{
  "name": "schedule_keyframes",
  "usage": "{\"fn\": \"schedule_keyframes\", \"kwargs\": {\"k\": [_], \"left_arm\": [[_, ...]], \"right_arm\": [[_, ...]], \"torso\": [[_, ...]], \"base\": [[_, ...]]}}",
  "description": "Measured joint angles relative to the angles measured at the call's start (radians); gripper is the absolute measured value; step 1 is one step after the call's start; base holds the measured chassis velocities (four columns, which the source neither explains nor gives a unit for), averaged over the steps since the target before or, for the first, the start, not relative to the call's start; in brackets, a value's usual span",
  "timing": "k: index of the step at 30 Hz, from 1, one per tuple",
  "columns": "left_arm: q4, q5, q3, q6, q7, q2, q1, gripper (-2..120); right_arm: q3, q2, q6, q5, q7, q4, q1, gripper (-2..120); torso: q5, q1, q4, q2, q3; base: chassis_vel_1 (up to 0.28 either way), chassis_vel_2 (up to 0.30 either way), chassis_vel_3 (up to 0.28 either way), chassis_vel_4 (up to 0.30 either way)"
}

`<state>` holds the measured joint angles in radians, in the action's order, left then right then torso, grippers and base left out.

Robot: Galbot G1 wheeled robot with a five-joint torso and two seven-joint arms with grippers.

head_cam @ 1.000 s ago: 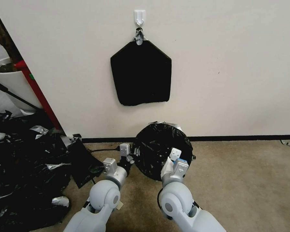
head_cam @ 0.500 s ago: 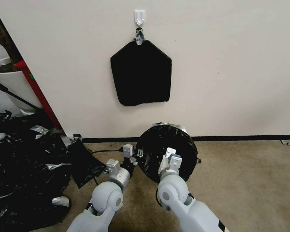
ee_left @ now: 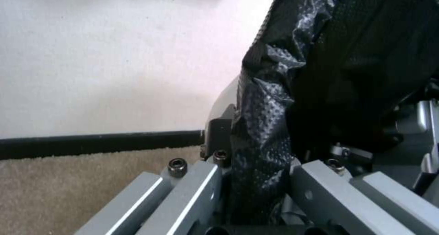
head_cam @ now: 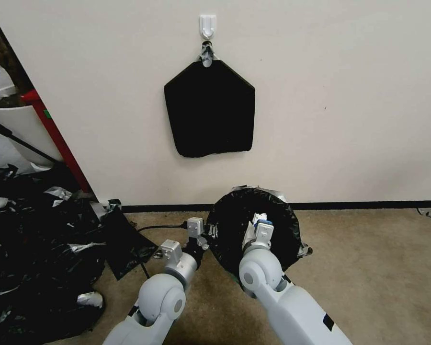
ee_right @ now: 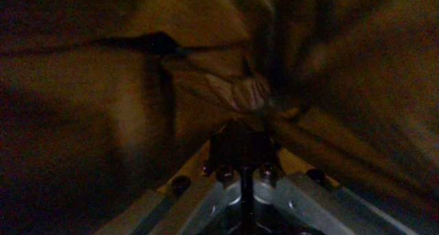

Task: Place a trash bag onto the trash bin.

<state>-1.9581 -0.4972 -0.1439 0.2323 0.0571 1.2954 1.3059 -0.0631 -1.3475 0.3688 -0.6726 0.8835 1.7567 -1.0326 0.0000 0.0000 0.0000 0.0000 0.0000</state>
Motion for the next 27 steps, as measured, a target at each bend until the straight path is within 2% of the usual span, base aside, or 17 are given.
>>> {"fn": "schedule_keyframes", "kwargs": {"k": [16, 20, 23, 24, 27], "left_arm": [[-0.013, -0.005, 0.003, 0.025, -0.004, -0.003, 0.005, 2], [-0.013, -0.006, 0.004, 0.039, 0.004, -0.001, 0.001, 2], [-0.007, -0.021, 0.003, 0.068, 0.043, 0.001, -0.013, 2], [-0.007, -0.021, 0.003, 0.068, 0.043, 0.001, -0.013, 2], [0.001, -0.060, 0.002, 0.120, 0.100, 0.002, -0.033, 2]], "right_arm": [[0.018, 0.009, 0.017, 0.052, -0.006, -0.015, -0.005, 0], [0.010, 0.023, 0.028, 0.086, -0.033, 0.020, -0.032, 0], [-0.023, 0.056, 0.056, 0.105, -0.079, 0.118, -0.094, 11], [-0.023, 0.056, 0.056, 0.105, -0.079, 0.118, -0.094, 11], [-0.052, 0.094, 0.070, 0.125, -0.142, 0.255, -0.179, 26]], "torso": [[0.0000, 0.000, 0.0000, 0.000, 0.000], [0.0000, 0.000, 0.0000, 0.000, 0.000], [0.0000, 0.000, 0.0001, 0.000, 0.000], [0.0000, 0.000, 0.0001, 0.000, 0.000], [-0.0002, 0.000, 0.0000, 0.000, 0.000]], "base": [[0.000, 0.000, 0.000, 0.000], [0.000, 0.000, 0.000, 0.000], [0.000, 0.000, 0.000, 0.000], [0.000, 0.000, 0.000, 0.000], [0.000, 0.000, 0.000, 0.000]]}}
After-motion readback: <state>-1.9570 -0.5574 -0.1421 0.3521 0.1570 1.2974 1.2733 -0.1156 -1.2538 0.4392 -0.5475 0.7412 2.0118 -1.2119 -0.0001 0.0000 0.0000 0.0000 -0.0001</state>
